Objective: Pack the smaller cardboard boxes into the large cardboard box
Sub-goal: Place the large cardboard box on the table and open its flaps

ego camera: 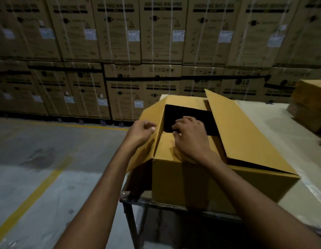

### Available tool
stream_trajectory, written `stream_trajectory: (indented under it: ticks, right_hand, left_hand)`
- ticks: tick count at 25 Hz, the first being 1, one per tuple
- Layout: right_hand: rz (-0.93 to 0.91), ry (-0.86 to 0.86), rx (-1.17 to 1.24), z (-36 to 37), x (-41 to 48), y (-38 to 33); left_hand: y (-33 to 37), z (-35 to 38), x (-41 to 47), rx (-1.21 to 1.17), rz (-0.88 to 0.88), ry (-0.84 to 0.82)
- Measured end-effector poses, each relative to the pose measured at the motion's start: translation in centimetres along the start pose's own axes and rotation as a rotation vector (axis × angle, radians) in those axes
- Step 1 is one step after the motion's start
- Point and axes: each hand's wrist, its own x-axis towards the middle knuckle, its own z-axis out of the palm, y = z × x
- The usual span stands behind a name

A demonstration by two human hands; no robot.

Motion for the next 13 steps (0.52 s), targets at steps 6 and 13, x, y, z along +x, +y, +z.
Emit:
stream_trajectory:
  ticks: [6, 13]
  right_hand:
    - [0.34, -0.247, -0.17, -4.7, -3.8, 8.1]
    - [0.351, 0.088, -0.089, -13.7, -5.2, 13.9]
  left_hand:
    - [10.4, 10.8, -2.2, -0.321, 0.076, -0.349]
    - [19.5, 22.1, -1.3, -0.591, 0.11, -0.341]
